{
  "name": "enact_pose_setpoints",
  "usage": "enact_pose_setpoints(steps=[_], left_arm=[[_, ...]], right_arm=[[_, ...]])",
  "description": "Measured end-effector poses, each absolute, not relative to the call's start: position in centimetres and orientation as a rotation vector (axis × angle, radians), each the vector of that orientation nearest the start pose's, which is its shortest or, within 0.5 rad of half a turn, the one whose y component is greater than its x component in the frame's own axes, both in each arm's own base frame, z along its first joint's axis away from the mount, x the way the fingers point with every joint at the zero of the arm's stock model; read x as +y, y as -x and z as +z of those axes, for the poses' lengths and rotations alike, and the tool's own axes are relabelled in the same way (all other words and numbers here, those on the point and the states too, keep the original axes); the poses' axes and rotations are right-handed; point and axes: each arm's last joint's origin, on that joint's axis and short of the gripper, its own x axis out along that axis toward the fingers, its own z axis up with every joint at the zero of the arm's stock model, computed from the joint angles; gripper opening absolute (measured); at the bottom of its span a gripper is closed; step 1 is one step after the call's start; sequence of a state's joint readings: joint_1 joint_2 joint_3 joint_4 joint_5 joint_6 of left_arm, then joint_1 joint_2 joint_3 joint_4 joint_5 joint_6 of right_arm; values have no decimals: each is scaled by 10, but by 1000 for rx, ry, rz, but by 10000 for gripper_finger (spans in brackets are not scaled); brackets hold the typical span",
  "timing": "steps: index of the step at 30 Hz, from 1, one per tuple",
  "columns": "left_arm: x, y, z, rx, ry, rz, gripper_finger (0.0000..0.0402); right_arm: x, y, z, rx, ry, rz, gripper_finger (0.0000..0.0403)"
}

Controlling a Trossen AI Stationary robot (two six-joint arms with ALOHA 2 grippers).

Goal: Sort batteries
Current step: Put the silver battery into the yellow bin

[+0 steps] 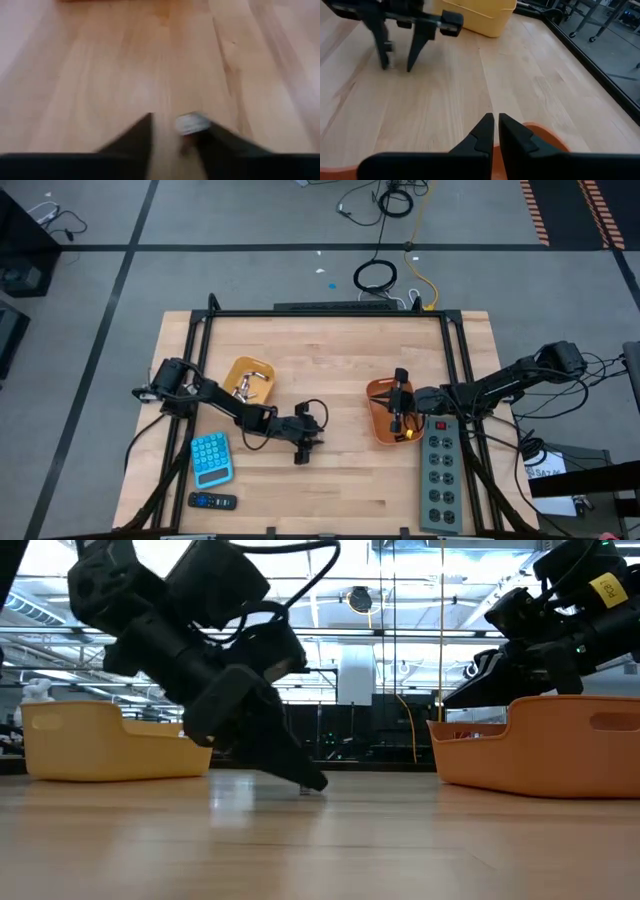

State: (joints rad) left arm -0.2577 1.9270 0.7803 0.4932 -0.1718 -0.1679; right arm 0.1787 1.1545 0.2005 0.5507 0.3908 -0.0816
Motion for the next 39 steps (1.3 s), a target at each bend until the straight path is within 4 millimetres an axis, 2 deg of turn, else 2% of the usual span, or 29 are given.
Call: enact_pose_setpoints(steps=[2, 3, 7, 10, 13, 17, 20, 23, 28, 32, 36, 39], left_arm=[[-83, -337, 96, 655, -23, -28, 66], [-82, -338, 97, 660, -33, -28, 39], [-83, -342, 105, 648, -51, -37, 36], [-84, -333, 130, 655, -59, -37, 36], [-81, -311, 165, 720, -99, 7, 36], [-70, -266, 209, 810, -102, 134, 36], [-57, -228, 226, 916, -33, 252, 36], [-44, -194, 223, 1016, 39, 349, 36], [-33, -166, 209, 1002, 147, 370, 36], [-27, -154, 190, 959, 197, 361, 36], [-20, -145, 169, 930, 215, 428, 37], [-17, -142, 161, 912, 249, 478, 86]], right_arm=[[23, -190, 143, 394, 193, -194, 18], [23, -190, 144, 387, 192, -194, 18], [23, -192, 148, 342, 178, -194, 18], [25, -190, 152, 314, 167, -188, 18], [28, -187, 160, 265, 141, -177, 18], [33, -181, 175, 174, 51, -154, 18], [36, -174, 185, 122, -6, -137, 18], [36, -168, 191, 148, -15, -212, 18], [32, -158, 211, 314, -39, -307, 18], [30, -149, 232, 240, -52, -291, 18], [28, -140, 243, 176, -78, -240, 18], [26, -136, 246, 150, -97, -238, 18]])
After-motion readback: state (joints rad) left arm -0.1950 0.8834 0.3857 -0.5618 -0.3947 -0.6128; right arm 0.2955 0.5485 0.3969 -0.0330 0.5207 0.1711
